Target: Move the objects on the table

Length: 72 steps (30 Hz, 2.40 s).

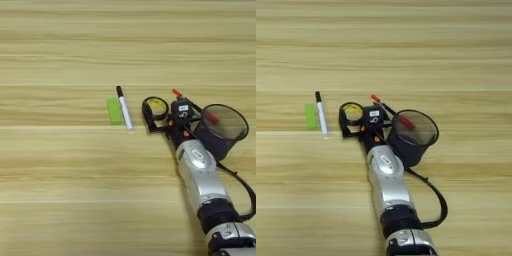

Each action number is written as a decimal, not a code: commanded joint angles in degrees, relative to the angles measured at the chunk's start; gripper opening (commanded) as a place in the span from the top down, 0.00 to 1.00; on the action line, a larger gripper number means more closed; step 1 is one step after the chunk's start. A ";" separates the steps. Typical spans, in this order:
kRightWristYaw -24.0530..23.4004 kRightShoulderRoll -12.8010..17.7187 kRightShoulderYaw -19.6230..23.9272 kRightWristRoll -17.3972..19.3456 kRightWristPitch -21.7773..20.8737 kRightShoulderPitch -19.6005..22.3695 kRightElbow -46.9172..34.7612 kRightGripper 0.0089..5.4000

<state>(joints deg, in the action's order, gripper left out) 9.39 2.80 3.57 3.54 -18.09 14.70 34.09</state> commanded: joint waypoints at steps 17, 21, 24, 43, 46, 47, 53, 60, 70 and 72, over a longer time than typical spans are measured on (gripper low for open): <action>2.14 1.12 1.00 0.60 -5.36 4.60 -2.23 0.01; 3.83 0.59 -0.21 1.22 -6.18 2.87 -7.25 0.01; 4.65 0.46 -0.85 1.51 -5.88 1.18 -12.16 0.01; 5.63 6.40 1.53 3.14 5.92 -12.59 -43.48 0.01; 7.40 8.04 3.46 6.39 7.48 -14.85 -46.27 0.01; 8.12 8.55 4.37 8.04 7.64 -15.59 -46.94 0.01; 13.63 11.57 8.30 13.51 5.12 -19.36 -46.98 0.01; 16.80 11.89 10.86 15.68 2.43 -21.43 -44.15 0.01; 18.78 11.28 10.50 15.72 1.18 -24.20 -43.88 0.01; 18.87 11.15 10.65 15.90 1.24 -24.70 -43.62 0.01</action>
<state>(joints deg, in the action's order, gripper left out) 28.67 12.99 13.58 18.89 -15.56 -11.07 -8.01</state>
